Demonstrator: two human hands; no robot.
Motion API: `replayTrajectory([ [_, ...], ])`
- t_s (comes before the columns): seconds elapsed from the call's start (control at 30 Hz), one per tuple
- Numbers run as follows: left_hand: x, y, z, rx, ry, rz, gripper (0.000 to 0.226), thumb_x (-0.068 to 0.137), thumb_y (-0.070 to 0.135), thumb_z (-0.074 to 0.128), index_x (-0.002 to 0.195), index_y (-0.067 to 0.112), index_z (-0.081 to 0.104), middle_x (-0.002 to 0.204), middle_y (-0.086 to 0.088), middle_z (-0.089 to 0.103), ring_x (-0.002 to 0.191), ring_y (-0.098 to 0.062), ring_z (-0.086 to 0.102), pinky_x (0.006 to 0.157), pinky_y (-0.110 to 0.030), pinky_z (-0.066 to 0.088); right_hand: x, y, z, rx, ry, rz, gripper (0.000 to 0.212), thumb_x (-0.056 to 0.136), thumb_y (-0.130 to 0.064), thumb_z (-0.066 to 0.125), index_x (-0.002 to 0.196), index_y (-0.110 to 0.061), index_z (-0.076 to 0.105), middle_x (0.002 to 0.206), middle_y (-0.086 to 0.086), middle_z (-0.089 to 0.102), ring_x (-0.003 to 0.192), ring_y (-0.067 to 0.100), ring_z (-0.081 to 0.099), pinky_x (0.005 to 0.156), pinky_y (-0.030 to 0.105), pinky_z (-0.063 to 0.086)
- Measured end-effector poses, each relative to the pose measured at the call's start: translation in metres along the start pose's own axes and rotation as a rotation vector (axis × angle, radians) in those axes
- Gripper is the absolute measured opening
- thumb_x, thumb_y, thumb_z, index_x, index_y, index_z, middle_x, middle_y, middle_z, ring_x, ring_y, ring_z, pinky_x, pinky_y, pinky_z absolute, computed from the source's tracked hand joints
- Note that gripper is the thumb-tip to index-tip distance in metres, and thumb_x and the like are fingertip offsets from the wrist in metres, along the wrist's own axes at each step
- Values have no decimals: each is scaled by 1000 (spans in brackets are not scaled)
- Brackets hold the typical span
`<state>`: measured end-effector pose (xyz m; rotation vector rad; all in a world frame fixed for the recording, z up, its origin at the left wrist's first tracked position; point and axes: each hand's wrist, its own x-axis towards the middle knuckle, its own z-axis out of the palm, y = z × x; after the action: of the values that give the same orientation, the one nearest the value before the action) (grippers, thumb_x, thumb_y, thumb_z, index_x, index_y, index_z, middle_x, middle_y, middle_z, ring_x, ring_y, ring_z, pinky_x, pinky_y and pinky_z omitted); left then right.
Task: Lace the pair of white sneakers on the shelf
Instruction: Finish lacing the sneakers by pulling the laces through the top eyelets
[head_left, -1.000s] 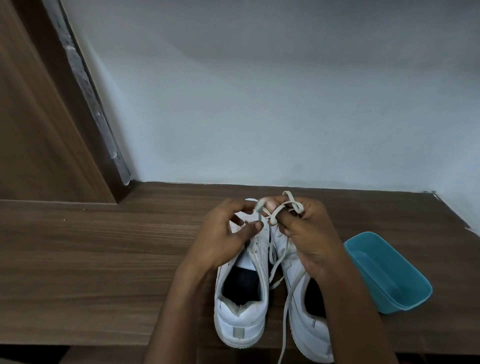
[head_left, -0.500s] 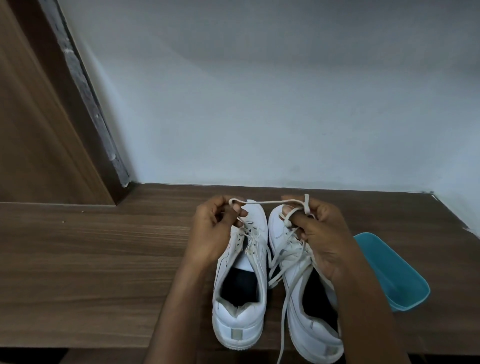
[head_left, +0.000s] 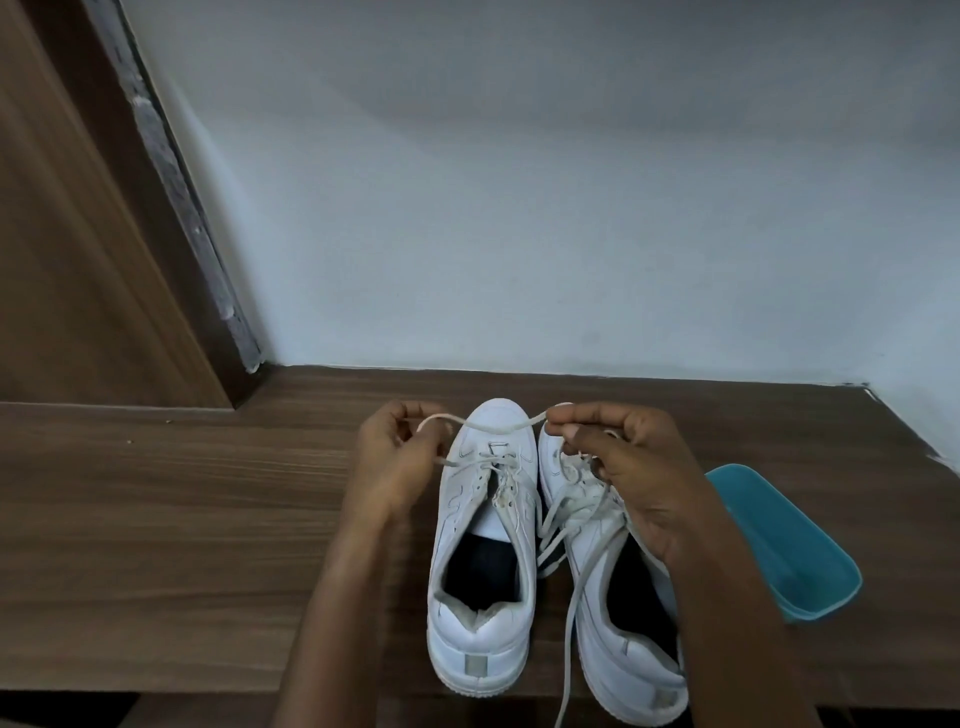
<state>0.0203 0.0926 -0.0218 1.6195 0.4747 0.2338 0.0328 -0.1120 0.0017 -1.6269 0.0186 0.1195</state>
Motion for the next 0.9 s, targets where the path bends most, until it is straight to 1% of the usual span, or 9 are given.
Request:
replayTrajectory([
  [0.13,-6,-4,1,533,191,399,37,80,33,75,113,23,62,112,-2,49,91,-20,56,77,-33,47,-2,-4,9,92,-85,-9,17,95,-3,63,103,-10,76,97,8,78,78,10,65,52,11,40],
  [0.23,-10,8,1,407,94,613,22,81,40,69,101,31,71,103,9,58,85,-2,56,71,-26,47,-3,-3,14,100,-88,-47,18,95,-2,64,109,-9,73,94,11,77,72,9,65,52,10,40],
  [0.3,-15,15,3,259,-190,480,18,85,48,72,93,32,75,82,13,69,69,-5,60,63,-23,47,-4,-4,18,71,-99,-81,22,92,-2,67,111,-11,71,91,13,77,68,7,65,55,9,43],
  [0.37,-18,16,6,232,-427,353,22,84,48,75,99,32,74,80,7,74,65,-13,62,63,-26,49,-6,-4,22,65,-119,-91,25,89,-5,71,112,-13,70,85,13,76,63,2,63,58,10,43],
  [0.43,-19,11,9,256,-488,357,23,86,35,76,107,28,72,78,2,75,62,-12,62,63,-26,50,-6,-3,25,26,-102,-95,23,89,-9,73,110,-15,68,80,10,76,63,2,63,66,18,44],
  [0.5,-15,6,10,232,-447,375,21,90,22,73,111,21,70,76,-1,75,63,-15,65,63,-27,51,-5,0,25,-30,-29,-113,20,86,-15,78,102,-16,68,78,7,77,70,11,70,72,28,46],
  [0.57,-11,3,8,152,-364,355,19,92,16,71,111,17,70,75,-4,75,63,-13,66,59,-28,49,-4,-1,22,-44,67,-123,18,81,-17,82,92,-13,69,78,6,77,71,19,75,68,27,48],
  [0.73,-7,2,3,-69,-234,230,17,95,10,65,112,11,67,78,-6,76,66,-12,69,53,-28,51,-6,-5,9,25,122,-118,26,75,-25,86,84,-5,71,77,9,77,59,21,68,71,35,54],
  [0.9,0,-9,9,48,-46,318,12,98,13,60,99,17,72,79,1,76,72,-15,72,64,-35,56,-6,-6,7,72,80,-101,35,61,-39,84,78,-10,75,63,9,69,52,12,48,49,18,41],
])
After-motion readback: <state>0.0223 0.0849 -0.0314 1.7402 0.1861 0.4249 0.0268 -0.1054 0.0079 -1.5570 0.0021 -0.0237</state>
